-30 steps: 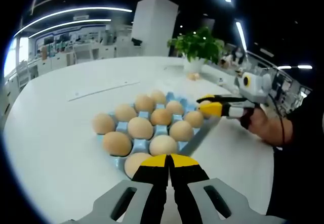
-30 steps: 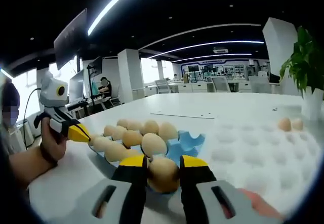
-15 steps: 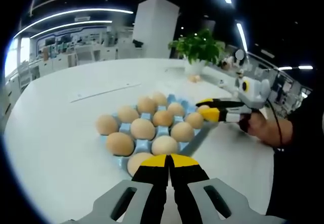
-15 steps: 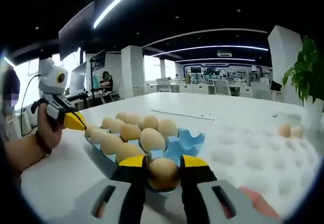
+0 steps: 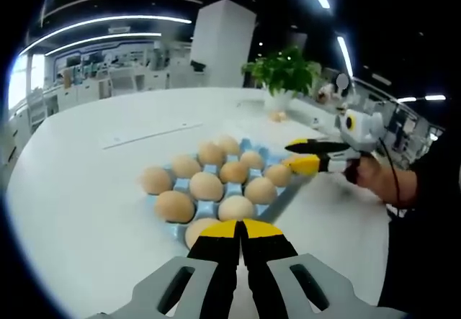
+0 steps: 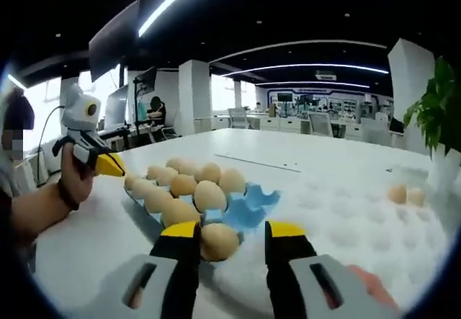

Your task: Pick up the eggs on the table and place them into the egg tray on the table

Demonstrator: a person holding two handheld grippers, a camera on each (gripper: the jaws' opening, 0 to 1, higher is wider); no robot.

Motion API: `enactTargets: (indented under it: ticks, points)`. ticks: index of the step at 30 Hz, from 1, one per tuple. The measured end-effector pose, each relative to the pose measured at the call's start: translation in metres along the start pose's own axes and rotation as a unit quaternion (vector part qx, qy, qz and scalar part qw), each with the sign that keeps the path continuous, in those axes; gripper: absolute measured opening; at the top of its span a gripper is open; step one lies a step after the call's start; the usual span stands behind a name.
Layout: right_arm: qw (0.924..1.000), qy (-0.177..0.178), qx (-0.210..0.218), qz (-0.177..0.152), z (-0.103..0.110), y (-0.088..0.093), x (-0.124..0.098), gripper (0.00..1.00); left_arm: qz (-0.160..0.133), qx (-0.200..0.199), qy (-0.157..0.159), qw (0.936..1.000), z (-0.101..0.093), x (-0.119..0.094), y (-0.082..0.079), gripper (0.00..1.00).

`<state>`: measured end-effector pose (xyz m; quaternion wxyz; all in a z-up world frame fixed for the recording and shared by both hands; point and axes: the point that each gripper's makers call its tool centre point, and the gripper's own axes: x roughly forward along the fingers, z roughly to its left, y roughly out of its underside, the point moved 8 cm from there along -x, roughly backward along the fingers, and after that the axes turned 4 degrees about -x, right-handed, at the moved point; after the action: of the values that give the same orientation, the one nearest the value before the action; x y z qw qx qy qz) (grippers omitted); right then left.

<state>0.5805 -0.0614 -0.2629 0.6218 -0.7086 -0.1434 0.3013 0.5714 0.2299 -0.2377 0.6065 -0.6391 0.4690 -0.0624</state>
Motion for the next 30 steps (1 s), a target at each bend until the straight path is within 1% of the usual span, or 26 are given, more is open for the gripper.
enactTargets:
  ticks: [2,5,8,10,11,13,15,17,18,24,29,30]
  points:
    - [0.9999,0.006,0.006,-0.008,-0.008,-0.003,-0.010,0.41,0.000,0.000,0.000,1.0000,-0.001,0.000,0.000,0.01]
    - [0.9998,0.014,0.009,-0.008,-0.017,-0.005,-0.019,0.45,0.002,0.001,0.000,1.0000,-0.002,0.001,0.001,0.01]
    - [0.9994,0.030,0.009,-0.012,-0.030,-0.006,-0.032,0.48,0.004,0.000,-0.001,1.0000,-0.001,0.001,0.002,0.01]
    - [0.9992,0.037,0.010,-0.016,-0.036,-0.006,-0.037,0.50,0.004,-0.001,-0.001,1.0000,-0.001,0.001,0.002,0.01]
    - [0.9985,0.049,0.013,-0.020,-0.045,-0.005,-0.045,0.51,0.005,-0.002,-0.004,1.0000,-0.002,0.001,0.003,0.01]
    - [0.9979,0.058,0.018,-0.021,-0.054,-0.003,-0.055,0.55,0.006,-0.002,-0.005,1.0000,-0.002,0.001,0.003,0.01]
    - [0.9973,0.067,0.022,-0.023,-0.060,-0.002,-0.063,0.59,0.008,-0.003,-0.006,1.0000,-0.001,0.002,0.004,0.01]
    - [0.9971,0.068,0.022,-0.024,-0.062,-0.001,-0.066,0.61,0.008,-0.002,-0.006,0.9999,-0.001,0.002,0.004,0.01]
    - [0.9966,0.075,0.022,-0.025,-0.068,0.002,-0.074,0.62,0.009,-0.002,-0.007,0.9999,-0.001,0.003,0.003,0.01]
    - [0.9941,0.100,0.026,-0.034,-0.087,0.011,-0.104,0.67,0.010,-0.005,-0.006,0.9999,-0.001,0.003,0.005,0.01]
    - [0.9914,0.122,0.032,-0.034,-0.098,0.021,-0.126,0.71,0.010,-0.006,-0.007,0.9999,-0.001,0.003,0.005,0.01]
    - [0.9908,0.126,0.036,-0.035,-0.099,0.022,-0.130,0.72,0.010,-0.006,-0.007,0.9999,-0.005,0.003,0.006,0.01]
